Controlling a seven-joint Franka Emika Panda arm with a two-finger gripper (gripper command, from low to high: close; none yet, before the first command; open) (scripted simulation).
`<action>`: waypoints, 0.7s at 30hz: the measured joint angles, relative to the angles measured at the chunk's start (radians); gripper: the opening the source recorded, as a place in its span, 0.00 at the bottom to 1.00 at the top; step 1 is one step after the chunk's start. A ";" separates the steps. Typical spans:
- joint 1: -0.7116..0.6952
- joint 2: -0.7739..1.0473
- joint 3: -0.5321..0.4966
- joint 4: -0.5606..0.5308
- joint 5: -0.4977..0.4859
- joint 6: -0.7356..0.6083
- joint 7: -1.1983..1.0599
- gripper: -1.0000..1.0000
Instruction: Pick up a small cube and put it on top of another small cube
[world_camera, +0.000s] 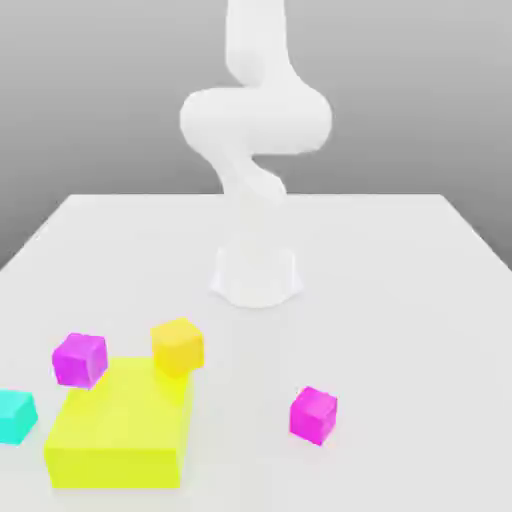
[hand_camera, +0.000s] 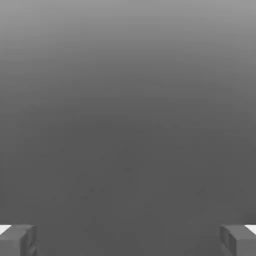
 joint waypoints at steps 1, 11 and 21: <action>0.030 0.040 -0.020 -0.023 0.009 0.025 -0.044 0.50; 0.240 0.424 -0.118 -0.245 0.115 0.265 -0.474 0.50; 0.316 0.763 -0.114 -0.446 0.021 0.503 -0.731 0.50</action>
